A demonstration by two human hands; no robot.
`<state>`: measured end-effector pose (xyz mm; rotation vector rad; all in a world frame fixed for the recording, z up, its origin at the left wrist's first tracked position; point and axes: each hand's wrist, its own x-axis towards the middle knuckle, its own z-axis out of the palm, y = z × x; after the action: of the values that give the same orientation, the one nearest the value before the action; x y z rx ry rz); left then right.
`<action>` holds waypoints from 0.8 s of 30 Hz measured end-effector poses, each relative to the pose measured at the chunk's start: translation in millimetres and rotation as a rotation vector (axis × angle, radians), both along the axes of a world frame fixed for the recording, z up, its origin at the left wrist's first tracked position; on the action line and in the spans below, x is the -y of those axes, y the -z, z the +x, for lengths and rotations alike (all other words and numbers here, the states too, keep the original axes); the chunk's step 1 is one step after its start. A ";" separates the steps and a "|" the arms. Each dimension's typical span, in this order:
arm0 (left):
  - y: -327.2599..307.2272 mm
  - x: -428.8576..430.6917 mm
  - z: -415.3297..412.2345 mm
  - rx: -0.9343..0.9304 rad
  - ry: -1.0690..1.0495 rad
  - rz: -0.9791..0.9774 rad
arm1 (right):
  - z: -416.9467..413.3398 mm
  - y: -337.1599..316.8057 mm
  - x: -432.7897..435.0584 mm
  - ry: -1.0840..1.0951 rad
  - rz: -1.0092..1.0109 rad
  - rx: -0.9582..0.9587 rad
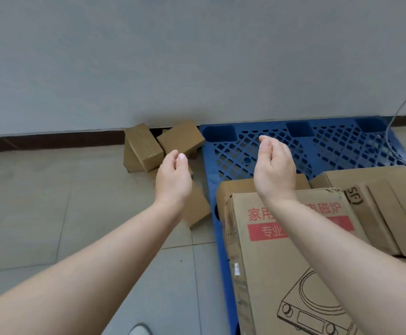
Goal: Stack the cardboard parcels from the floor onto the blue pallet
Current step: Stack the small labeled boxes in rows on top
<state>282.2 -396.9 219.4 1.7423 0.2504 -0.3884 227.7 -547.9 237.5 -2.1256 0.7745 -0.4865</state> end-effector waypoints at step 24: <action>99.3 -145.4 189.3 -0.208 -0.311 -0.003 | 224.3 82.8 -166.0 -0.333 -0.018 -0.087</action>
<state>471.5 -251.4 120.1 1.6279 0.6610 -0.3404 452.0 -381.9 154.6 -2.2470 0.4492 -0.2256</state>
